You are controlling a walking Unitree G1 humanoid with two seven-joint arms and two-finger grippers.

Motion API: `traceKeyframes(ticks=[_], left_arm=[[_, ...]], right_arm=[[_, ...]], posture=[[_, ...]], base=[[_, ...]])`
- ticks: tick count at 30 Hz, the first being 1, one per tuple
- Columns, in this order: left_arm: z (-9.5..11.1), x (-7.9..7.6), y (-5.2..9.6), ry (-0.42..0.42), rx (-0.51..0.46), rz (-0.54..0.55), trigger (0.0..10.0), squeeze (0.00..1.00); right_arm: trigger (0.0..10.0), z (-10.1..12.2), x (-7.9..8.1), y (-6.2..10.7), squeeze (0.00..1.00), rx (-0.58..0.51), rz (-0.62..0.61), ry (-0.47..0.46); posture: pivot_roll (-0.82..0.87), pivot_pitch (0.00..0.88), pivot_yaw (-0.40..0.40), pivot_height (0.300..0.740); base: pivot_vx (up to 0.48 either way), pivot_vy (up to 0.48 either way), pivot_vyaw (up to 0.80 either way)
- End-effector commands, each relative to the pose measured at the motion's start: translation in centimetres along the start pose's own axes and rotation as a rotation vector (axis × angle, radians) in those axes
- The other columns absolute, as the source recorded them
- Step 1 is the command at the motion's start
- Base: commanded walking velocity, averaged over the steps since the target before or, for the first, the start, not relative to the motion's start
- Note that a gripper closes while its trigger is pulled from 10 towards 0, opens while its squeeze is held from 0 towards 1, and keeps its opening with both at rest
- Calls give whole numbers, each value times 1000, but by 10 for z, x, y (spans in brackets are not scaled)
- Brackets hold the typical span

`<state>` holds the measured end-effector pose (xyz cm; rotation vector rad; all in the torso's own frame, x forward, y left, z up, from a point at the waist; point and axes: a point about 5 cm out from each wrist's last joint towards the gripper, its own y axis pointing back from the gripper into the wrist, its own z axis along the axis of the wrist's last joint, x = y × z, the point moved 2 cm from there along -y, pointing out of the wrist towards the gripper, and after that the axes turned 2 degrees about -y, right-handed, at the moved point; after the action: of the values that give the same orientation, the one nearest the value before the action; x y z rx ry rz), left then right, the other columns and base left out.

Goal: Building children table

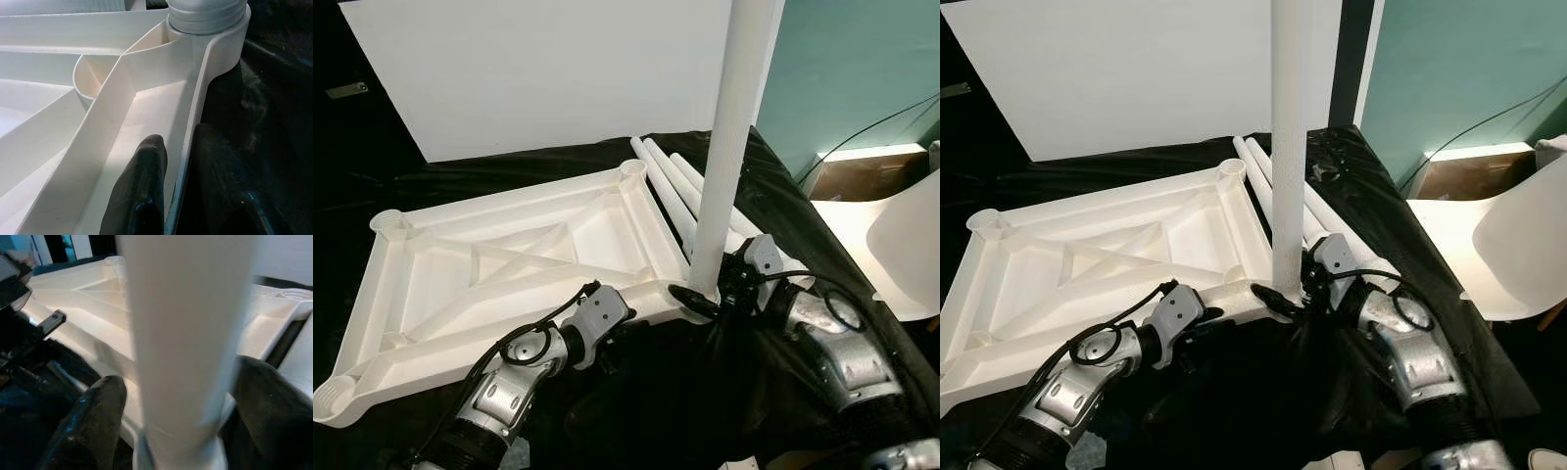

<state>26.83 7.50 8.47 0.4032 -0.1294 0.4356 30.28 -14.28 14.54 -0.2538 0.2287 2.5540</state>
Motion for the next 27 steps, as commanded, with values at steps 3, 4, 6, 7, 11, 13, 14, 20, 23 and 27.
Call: traceKeyframes(ticks=[3, 4, 6, 7, 11, 13, 14, 20, 23, 27], left_arm=[[-22, -24, -4, 53, 82, -128, 10000, 0], [-23, -24, -4, 54, 83, -129, 10000, 0], [-23, -25, -4, 54, 85, -131, 10000, 0], [-23, -25, -4, 54, 85, -131, 10000, 0], [-23, -25, -4, 53, 87, -132, 10000, 0], [-24, -26, -3, 52, 89, -131, 10000, 0], [-24, -26, -3, 52, 90, -131, 10000, 0], [-25, -26, -2, 52, 92, -130, 10000, 0], [-26, -27, -1, 53, 95, -130, 10000, 0], [-27, -28, 0, 58, 96, -129, 10000, 0]], right_arm=[[0, 1, 0, -1, 0, 11, 57, -26], [0, 1, 0, -1, 0, 15, 64, -21], [0, 0, -1, 0, 0, 23, 72, -20], [0, 0, -1, 0, 0, 23, 72, -20], [0, -3, 4, -6, 0, -27, -32, -65], [0, -8, 3, -10, 0, -72, -217, -120], [0, -11, 3, -11, 0, -82, -294, -145], [0, -21, 11, -7, 0, -98, -496, -177], [0, -22, 13, -4, 0, -106, -559, -202], [4863, -20, 13, -6, 0, -110, -563, -200]], posture=[[-23, 0, 30, 740], [-24, 0, 31, 740], [-23, 0, 31, 740], [-23, 0, 31, 740], [-21, 0, 30, 740], [-14, 0, 28, 740], [-14, 0, 28, 740], [-6, 0, 28, 740], [-2, 0, 24, 740], [-10, 0, 25, 740]], base=[[0, 0, 0], [0, 0, 0], [0, 0, 0], [0, 0, 0], [0, 0, 0], [0, 0, 0], [0, 0, 0], [0, 0, 0], [0, 0, 0], [0, 0, 0]])
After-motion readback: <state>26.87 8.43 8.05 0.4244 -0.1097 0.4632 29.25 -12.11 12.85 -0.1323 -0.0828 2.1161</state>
